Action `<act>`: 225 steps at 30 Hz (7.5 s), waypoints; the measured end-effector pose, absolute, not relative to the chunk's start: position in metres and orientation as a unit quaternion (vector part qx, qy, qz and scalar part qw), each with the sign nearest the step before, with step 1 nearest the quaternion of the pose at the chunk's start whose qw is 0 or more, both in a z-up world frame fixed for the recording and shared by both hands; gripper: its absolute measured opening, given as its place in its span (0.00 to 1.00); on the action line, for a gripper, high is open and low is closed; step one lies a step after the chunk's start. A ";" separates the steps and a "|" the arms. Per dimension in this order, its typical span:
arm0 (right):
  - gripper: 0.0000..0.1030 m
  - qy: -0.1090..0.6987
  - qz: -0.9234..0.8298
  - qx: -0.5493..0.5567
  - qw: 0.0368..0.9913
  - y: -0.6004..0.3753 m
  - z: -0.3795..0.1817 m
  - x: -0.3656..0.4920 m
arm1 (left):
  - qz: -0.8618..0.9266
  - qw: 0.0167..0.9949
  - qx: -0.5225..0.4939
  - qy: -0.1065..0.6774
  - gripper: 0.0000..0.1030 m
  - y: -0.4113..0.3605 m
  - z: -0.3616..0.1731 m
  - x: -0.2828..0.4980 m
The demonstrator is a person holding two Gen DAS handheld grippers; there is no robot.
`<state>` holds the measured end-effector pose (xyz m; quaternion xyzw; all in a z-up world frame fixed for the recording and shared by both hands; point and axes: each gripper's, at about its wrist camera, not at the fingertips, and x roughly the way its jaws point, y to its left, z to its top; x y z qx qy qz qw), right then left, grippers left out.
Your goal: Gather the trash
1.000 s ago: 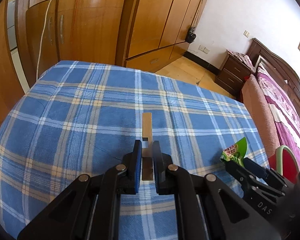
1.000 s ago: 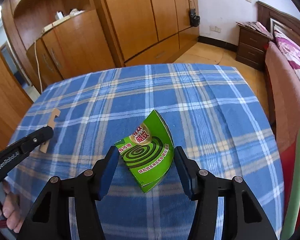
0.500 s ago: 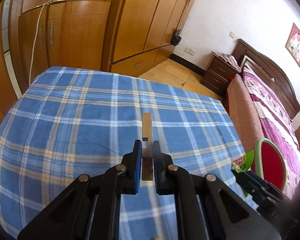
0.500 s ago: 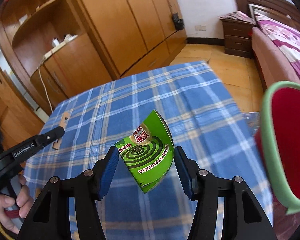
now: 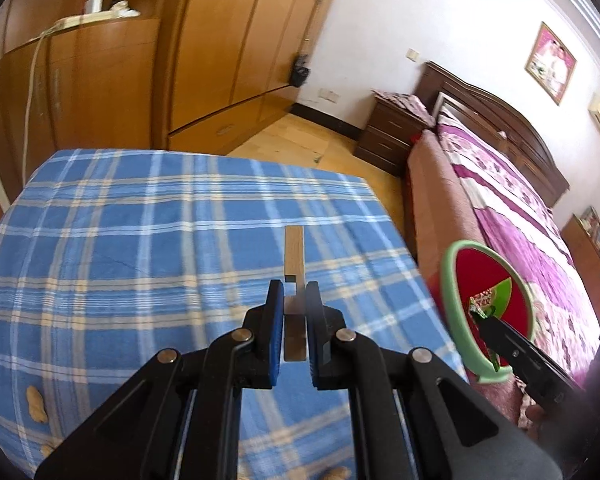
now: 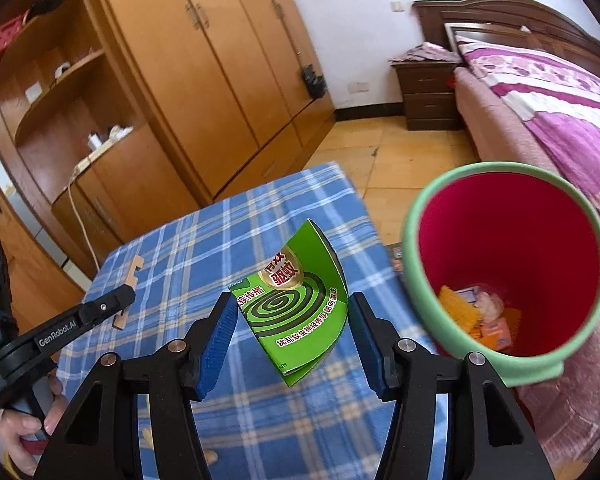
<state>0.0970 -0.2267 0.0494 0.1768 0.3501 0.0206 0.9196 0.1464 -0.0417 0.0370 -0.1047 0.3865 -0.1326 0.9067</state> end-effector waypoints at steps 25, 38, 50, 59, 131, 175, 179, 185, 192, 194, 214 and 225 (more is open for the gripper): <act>0.57 0.319 -0.096 0.218 0.917 -0.333 0.048 0.046 | -0.229 0.891 -0.014 0.391 0.09 -0.176 0.050 0.138; 0.57 0.320 -0.121 0.245 0.907 -0.379 0.032 0.039 | -0.263 0.875 0.026 0.405 0.09 -0.239 0.035 0.146; 0.57 0.315 -0.143 0.265 0.900 -0.408 0.024 0.034 | -0.297 0.853 0.058 0.424 0.09 -0.289 0.007 0.155; 0.57 0.318 -0.147 0.270 0.897 -0.417 0.018 0.034 | -0.290 0.853 0.064 0.428 0.10 -0.302 -0.009 0.162; 0.74 0.287 -0.033 0.143 0.947 -0.241 0.061 -0.010 | -0.062 0.935 -0.004 0.348 0.37 -0.057 0.050 0.052; 0.74 0.258 -0.021 0.107 0.960 -0.196 0.035 -0.035 | -0.021 0.946 -0.004 0.324 0.37 -0.026 0.013 0.014; 0.74 0.258 -0.021 0.107 0.960 -0.196 0.035 -0.035 | -0.021 0.946 -0.004 0.323 0.37 -0.026 0.014 0.014; 0.74 0.260 -0.020 0.108 0.959 -0.196 0.033 -0.035 | -0.021 0.946 -0.004 0.324 0.37 -0.026 0.013 0.014; 0.74 0.262 -0.021 0.110 0.959 -0.197 0.033 -0.035 | -0.021 0.946 -0.004 0.324 0.37 -0.026 0.013 0.014; 0.74 0.262 -0.021 0.110 0.958 -0.197 0.033 -0.035 | -0.021 0.945 -0.004 0.325 0.37 -0.026 0.013 0.015; 0.74 0.268 -0.023 0.113 0.956 -0.197 0.030 -0.035 | -0.019 0.945 -0.004 0.326 0.37 -0.024 0.012 0.015; 0.74 0.268 -0.023 0.113 0.956 -0.197 0.031 -0.035 | -0.019 0.945 -0.004 0.325 0.37 -0.023 0.013 0.014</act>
